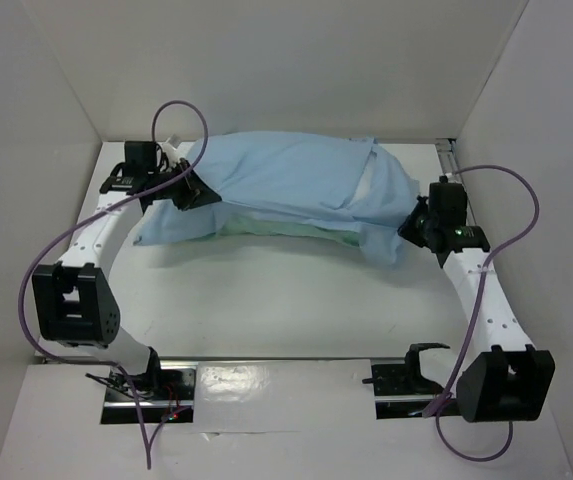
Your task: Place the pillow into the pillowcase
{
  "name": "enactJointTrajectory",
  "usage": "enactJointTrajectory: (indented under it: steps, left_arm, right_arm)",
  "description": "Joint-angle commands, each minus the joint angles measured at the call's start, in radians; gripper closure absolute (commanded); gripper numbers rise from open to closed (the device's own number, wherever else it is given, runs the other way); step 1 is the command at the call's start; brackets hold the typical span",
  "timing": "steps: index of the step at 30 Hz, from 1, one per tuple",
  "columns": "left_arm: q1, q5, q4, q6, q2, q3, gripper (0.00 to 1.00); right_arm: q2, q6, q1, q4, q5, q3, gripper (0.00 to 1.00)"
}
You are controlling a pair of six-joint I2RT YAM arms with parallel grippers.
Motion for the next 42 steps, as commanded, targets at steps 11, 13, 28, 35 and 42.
enactJointTrajectory:
  steps: [11,13,28,35,42]
  left_arm:
    - [0.264,-0.308,-0.22,0.06,-0.404,-0.191,0.07]
    - [0.315,-0.442,-0.265,-0.007,-0.415,-0.266,0.07]
    - [0.423,-0.14,0.178,-0.12,-0.216,-0.492,0.04]
    - [0.423,-0.029,0.293,-0.192,-0.23,-0.507,1.0]
    - [0.432,-0.054,0.275,-0.204,-0.336,-0.53,1.0]
  right_arm:
    - [0.047,0.047,-0.104,-0.04,0.073,-0.084,1.0]
    - [0.038,0.047,-0.104,-0.013,0.056,-0.094,1.0]
    - [0.07,0.027,-0.104,0.01,-0.012,-0.086,1.0]
    - [0.058,0.047,-0.225,-0.112,-0.016,-0.045,0.0]
    - [-0.094,-0.003,-0.365,-0.211,-0.234,-0.149,0.0]
